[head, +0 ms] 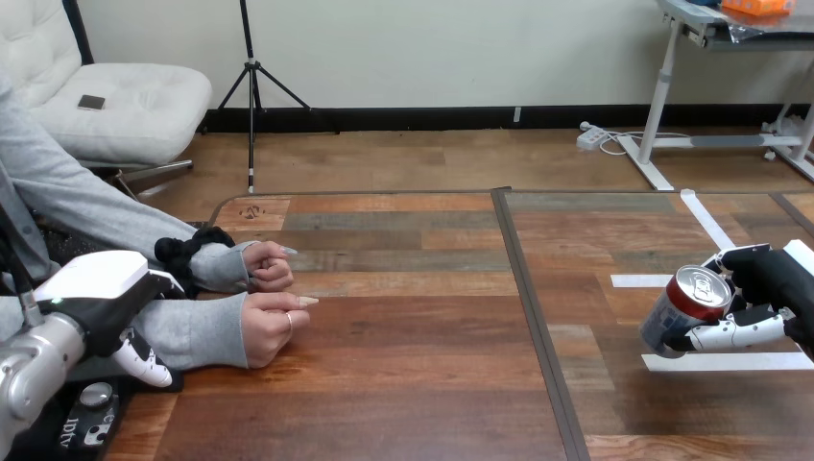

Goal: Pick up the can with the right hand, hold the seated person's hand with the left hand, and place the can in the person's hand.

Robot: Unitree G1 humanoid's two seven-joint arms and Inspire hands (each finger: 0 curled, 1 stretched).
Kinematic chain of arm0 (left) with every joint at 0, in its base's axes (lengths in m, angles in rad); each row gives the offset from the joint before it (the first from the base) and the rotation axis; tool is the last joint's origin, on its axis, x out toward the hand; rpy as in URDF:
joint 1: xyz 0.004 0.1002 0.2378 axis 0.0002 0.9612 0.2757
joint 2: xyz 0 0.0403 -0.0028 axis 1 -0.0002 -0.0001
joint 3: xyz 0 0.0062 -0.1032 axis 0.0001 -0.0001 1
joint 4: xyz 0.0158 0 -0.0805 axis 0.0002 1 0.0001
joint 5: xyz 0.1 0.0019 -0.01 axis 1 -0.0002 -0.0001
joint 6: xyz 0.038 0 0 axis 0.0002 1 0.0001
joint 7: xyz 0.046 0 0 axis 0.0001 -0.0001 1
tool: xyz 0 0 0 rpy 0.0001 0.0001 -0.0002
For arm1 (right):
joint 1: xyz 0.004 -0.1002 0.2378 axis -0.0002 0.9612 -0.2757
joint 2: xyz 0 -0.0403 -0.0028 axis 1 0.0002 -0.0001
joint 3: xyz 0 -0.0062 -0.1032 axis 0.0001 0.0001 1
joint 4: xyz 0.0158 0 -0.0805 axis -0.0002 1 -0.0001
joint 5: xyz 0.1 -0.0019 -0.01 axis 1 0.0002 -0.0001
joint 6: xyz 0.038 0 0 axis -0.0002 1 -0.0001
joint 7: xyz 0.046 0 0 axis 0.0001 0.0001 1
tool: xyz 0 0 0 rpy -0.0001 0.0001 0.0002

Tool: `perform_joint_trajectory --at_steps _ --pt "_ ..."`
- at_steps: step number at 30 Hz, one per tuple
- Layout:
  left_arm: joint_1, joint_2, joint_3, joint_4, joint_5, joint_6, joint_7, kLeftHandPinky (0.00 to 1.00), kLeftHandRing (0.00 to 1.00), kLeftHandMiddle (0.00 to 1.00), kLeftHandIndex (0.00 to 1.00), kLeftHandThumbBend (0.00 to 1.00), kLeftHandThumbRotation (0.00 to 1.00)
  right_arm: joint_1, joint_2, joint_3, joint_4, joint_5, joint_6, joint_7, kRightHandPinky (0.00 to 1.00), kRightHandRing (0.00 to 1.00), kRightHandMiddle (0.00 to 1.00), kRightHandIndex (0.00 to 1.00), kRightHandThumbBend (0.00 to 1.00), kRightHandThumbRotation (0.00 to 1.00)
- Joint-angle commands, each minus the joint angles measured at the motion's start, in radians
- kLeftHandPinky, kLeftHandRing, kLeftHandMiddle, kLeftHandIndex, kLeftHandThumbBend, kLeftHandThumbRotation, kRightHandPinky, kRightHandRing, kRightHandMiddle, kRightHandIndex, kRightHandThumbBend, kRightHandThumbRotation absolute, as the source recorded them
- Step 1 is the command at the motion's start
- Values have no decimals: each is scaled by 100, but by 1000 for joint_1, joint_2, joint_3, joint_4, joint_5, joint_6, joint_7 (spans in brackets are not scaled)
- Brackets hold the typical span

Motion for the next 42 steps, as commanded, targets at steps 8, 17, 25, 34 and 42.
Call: perform_joint_trajectory --at_steps 8,17,25,34,42 --pt "-35 5 -4 70 -18 -59 19 37 45 53 55 88 0 -51 11 -32 -41 17 -30 -28 14 19 28 41 84 0" --pt "-46 0 -1 97 -45 -81 7 33 41 49 49 81 0 -51 9 -30 -48 14 -11 -33 16 22 30 41 84 0" --pt "-43 -4 9 98 -66 -86 13 30 38 47 49 82 0 -53 7 -28 -44 11 -13 -31 16 22 31 41 83 0" --pt "-40 -3 9 93 -80 -97 14 33 41 48 48 82 0 -52 7 -28 -40 12 -24 -30 17 22 31 41 83 0" --pt "-28 -5 32 81 -126 -135 24 30 37 44 48 82 0 -53 14 -37 -32 30 -8 -15 18 24 32 42 82 0"
